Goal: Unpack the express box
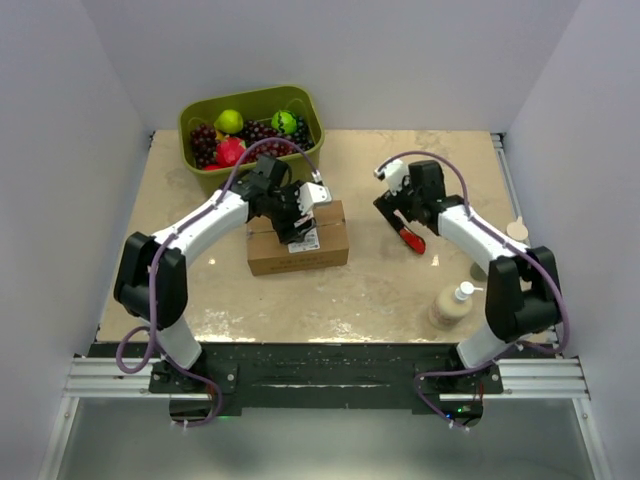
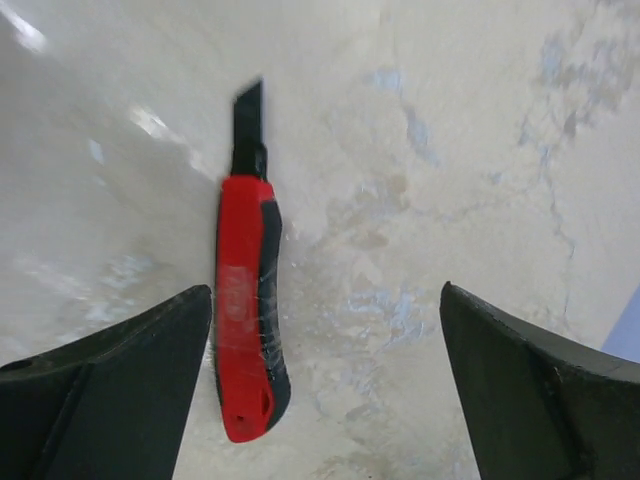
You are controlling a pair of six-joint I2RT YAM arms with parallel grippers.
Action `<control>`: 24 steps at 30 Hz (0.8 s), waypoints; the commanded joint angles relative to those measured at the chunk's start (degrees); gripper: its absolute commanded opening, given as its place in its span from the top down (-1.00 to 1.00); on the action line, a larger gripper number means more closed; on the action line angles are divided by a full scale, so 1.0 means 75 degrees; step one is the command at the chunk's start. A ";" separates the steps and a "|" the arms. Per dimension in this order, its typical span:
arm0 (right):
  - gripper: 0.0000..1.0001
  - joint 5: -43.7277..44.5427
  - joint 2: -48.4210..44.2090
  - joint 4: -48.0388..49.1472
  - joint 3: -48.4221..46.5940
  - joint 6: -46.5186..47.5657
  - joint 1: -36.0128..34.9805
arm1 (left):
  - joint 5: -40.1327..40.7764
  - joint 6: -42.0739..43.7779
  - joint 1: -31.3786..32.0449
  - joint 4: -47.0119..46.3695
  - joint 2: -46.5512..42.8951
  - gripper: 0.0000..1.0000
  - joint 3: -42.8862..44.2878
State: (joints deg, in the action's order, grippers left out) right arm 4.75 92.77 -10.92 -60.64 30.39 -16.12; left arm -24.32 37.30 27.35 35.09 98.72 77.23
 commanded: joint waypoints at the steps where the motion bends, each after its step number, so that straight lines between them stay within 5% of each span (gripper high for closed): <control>1: -0.98 -0.2587 -0.0908 -0.1449 -0.1101 -0.1446 -0.0019 | 0.0008 0.0077 -0.0190 -0.0378 -0.0447 -0.56 0.0249; 9: -0.98 -0.4500 -0.0042 -0.0537 -0.1161 -0.4249 -0.0299 | 0.0300 0.1014 -0.0202 -0.0647 -0.0319 -0.60 0.0156; 18: -0.97 -0.5485 0.0638 -0.0537 -0.1383 -0.4227 -0.0862 | 0.0793 0.1741 -0.0178 -0.1234 -0.0541 -0.60 -0.0723; 24: -0.97 -0.4924 0.0814 -0.0560 -0.0938 -0.4170 -0.1155 | 0.1530 0.1672 -0.0108 -0.1690 -0.0588 -0.53 -0.1121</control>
State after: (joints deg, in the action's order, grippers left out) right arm -32.91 99.00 -15.66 -69.80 -0.05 -23.59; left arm -17.96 48.25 26.28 24.91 95.57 71.07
